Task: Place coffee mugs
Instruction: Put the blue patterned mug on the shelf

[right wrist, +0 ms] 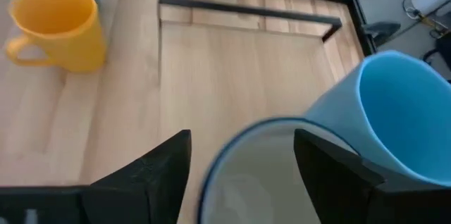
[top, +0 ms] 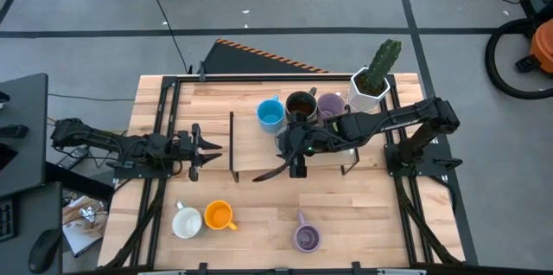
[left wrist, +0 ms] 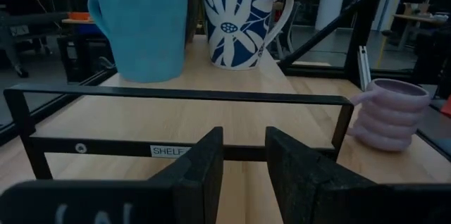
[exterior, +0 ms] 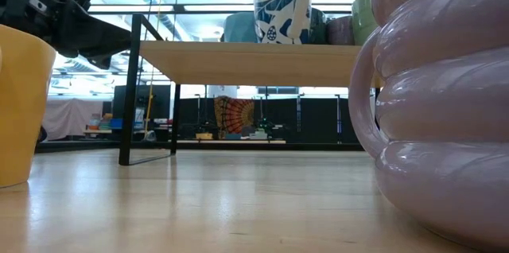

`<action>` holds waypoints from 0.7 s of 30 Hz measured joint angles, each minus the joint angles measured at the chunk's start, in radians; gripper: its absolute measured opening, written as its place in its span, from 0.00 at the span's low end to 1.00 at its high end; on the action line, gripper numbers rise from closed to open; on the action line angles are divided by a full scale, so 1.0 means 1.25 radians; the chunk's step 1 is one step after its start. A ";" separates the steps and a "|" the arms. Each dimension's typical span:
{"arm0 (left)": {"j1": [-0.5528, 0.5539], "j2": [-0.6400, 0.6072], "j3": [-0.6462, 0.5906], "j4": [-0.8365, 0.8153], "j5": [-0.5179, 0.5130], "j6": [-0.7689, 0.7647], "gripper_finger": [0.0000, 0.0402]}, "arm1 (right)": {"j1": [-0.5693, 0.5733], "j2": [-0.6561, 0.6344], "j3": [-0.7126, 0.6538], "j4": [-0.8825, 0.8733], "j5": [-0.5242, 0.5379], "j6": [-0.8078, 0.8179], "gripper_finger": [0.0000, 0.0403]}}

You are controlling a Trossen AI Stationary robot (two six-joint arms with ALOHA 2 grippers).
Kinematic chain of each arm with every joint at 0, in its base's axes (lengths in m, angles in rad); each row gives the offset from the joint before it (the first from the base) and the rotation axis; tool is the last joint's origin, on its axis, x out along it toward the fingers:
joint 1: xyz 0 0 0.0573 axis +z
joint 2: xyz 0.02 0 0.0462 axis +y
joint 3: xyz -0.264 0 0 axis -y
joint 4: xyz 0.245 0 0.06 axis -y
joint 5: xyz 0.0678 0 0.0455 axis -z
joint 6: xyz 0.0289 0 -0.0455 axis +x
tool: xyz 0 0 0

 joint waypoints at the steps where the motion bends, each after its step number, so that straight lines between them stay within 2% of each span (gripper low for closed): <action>1: 0.000 0.000 0.000 0.000 0.000 0.000 0.28 | 0.000 0.000 -0.001 0.000 0.001 -0.004 0.65; 6: 0.000 0.000 0.000 0.000 -0.018 0.006 0.28 | 0.009 0.001 0.021 0.002 0.024 -0.018 0.68; 21: 0.000 0.000 0.000 0.000 -0.029 0.022 0.28 | 0.005 0.001 0.032 -0.096 0.011 0.057 0.64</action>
